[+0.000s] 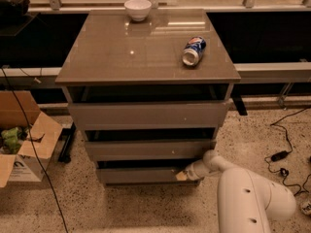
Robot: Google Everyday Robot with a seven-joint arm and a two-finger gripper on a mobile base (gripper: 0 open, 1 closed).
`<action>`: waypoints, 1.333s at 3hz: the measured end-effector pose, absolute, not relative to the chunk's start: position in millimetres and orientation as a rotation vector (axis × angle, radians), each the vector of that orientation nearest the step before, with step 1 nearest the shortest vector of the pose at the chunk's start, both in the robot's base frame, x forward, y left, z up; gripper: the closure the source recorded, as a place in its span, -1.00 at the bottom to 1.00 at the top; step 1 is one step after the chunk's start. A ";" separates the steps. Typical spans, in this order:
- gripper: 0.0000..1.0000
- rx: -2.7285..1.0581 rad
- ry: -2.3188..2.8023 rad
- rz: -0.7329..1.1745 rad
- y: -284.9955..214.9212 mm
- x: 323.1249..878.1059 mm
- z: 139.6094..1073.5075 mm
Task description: Close bottom drawer
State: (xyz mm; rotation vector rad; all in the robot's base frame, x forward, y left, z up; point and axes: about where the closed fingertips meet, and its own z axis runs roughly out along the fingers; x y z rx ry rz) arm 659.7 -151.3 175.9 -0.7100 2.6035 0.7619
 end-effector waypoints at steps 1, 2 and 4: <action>-0.32 -0.710 2.602 0.761 -151.5 660.8 176.2; -0.93 -0.710 2.602 0.761 -151.5 660.8 176.2; -1.00 -0.710 2.602 0.761 -151.4 660.7 176.2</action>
Offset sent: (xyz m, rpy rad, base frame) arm 0.0011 -0.0002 0.0003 -0.0002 -0.0017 -0.0007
